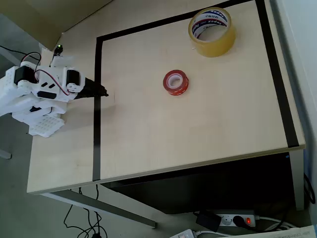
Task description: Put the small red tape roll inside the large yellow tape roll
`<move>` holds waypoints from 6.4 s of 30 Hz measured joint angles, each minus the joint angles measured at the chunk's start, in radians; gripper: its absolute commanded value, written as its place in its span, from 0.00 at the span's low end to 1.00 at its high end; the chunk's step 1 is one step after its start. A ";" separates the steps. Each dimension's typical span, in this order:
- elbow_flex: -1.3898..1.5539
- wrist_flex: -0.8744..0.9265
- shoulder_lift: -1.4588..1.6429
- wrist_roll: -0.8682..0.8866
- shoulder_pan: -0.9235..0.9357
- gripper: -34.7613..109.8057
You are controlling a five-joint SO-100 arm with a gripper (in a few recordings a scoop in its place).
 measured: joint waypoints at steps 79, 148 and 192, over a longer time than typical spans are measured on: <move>-1.813 0.219 -2.326 -0.353 0.083 0.26; -3.079 -0.052 -3.020 -0.394 -0.153 0.38; -0.696 -0.227 -0.816 -0.029 0.061 0.24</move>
